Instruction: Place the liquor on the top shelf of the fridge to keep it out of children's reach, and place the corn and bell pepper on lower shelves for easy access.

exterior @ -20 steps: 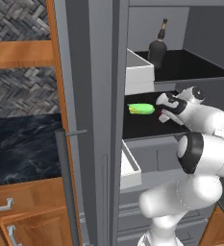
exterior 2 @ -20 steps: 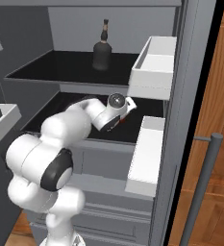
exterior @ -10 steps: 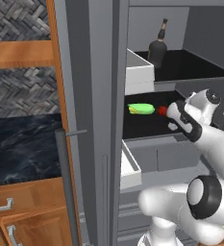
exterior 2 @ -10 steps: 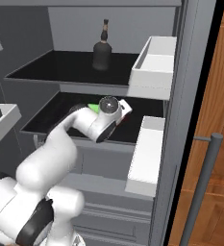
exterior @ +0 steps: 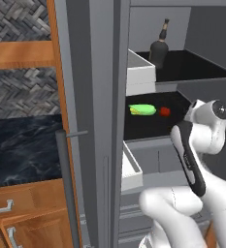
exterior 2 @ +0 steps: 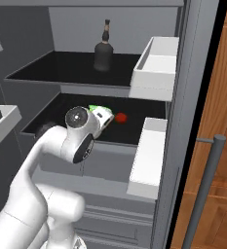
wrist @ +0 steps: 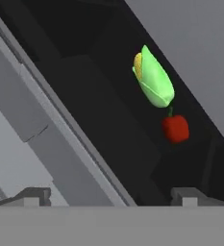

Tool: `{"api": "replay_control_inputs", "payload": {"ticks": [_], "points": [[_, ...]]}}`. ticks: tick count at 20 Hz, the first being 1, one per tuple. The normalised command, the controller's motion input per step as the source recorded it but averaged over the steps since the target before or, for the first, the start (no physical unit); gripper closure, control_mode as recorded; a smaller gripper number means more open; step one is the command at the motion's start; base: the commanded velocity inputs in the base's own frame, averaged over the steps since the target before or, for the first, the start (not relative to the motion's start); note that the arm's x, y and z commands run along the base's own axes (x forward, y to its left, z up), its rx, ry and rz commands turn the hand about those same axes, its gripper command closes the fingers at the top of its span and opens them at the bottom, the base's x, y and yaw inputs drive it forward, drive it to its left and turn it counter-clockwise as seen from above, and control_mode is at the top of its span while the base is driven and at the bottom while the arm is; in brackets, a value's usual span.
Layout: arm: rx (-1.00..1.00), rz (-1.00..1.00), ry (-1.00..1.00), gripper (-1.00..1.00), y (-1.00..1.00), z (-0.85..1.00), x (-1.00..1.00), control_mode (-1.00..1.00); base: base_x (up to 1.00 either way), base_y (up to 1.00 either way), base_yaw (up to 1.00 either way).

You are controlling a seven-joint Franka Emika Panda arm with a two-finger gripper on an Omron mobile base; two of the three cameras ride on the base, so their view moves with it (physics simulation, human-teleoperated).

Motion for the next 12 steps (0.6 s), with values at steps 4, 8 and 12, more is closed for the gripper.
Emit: {"api": "replay_control_inputs", "payload": {"ticks": [4,8,12], "points": [[-0.11,0.09,0.0,-1.0,0.21,0.52,-1.0,-1.0,0.0,0.0,0.0],[-0.07,0.08,-0.07,-1.0,0.12,0.62,-1.0,-1.0,0.0,0.0,0.0],[-0.02,0.07,-0.2,-1.0,0.01,0.82,-0.97,-1.0,0.0,0.0,0.0]]}}
